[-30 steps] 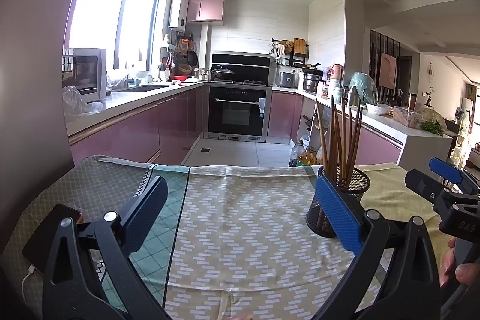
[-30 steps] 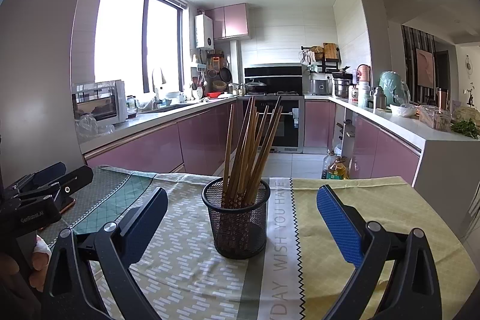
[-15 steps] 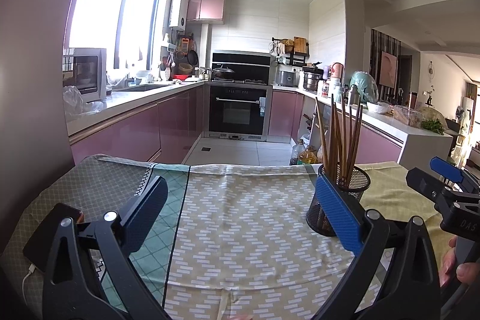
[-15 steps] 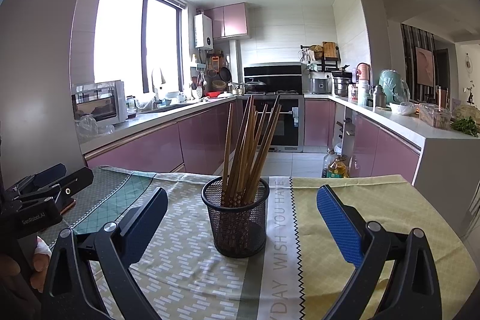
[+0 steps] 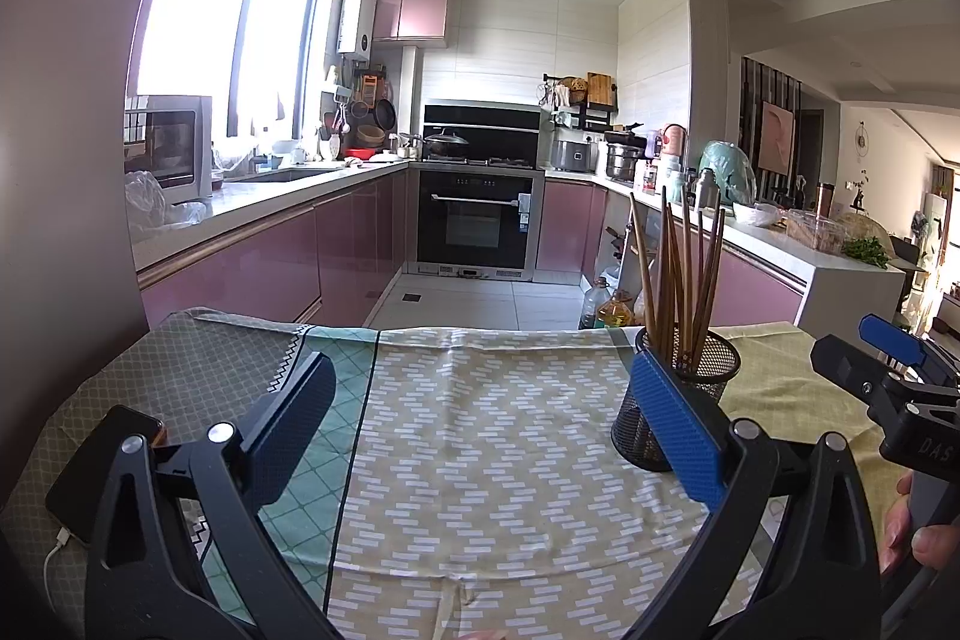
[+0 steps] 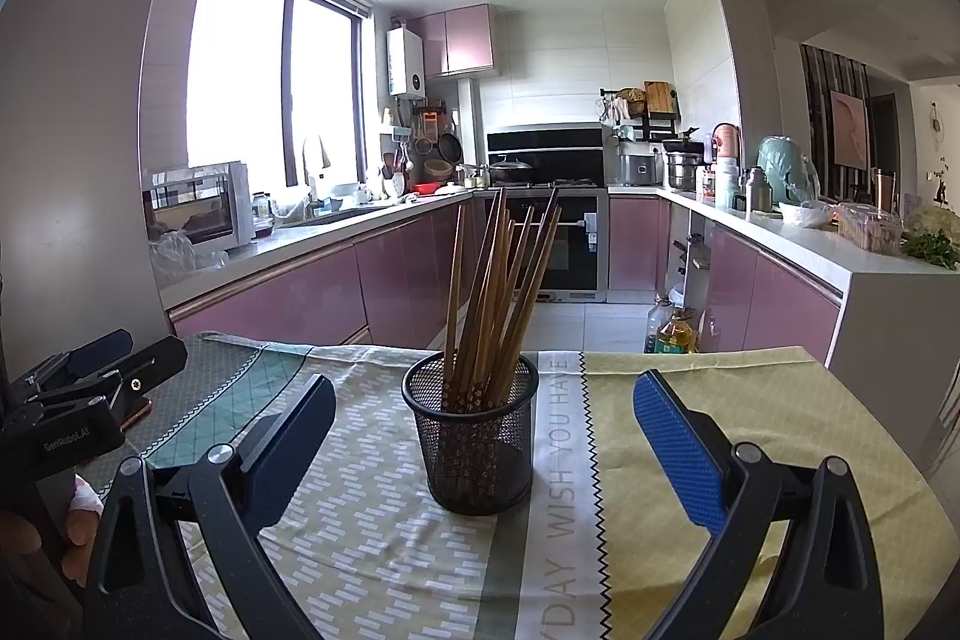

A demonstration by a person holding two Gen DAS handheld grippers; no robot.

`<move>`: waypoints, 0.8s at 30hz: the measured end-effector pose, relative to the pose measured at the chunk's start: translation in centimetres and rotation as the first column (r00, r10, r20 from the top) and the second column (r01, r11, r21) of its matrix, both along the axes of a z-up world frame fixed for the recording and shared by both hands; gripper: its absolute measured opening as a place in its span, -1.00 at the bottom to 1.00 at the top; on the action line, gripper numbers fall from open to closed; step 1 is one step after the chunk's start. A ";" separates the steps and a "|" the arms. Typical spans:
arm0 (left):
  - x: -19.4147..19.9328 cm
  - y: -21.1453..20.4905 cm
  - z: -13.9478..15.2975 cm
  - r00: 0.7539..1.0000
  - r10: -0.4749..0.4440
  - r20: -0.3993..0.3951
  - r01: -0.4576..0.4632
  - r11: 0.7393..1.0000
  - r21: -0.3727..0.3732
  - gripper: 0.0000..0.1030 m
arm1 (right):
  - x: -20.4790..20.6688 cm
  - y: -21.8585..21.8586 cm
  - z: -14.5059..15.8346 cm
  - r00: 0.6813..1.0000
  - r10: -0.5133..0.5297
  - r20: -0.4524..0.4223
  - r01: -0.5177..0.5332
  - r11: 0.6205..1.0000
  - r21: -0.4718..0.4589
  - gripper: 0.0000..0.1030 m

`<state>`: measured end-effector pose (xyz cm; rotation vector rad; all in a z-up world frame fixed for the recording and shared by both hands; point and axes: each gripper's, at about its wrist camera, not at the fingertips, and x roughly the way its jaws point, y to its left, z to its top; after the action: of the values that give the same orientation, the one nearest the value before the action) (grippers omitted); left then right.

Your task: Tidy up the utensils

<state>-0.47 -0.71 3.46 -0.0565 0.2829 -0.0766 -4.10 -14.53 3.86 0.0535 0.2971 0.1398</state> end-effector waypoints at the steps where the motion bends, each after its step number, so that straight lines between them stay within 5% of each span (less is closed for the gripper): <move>1: 0.0 0.0 0.0 1.000 0.000 0.000 0.000 1.000 0.000 0.89 | 0.0 0.0 0.0 1.000 0.000 -0.002 0.000 1.000 0.000 0.87; 24: 0.0 -0.1 0.0 1.000 -0.001 -0.001 0.001 1.000 0.002 0.89 | 0.2 -0.2 0.2 1.000 -0.001 -0.005 0.001 1.000 0.008 0.87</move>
<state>-0.43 -0.81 3.44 -0.0545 0.2843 -0.0768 -3.89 -14.74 4.03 0.0623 0.3012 0.1400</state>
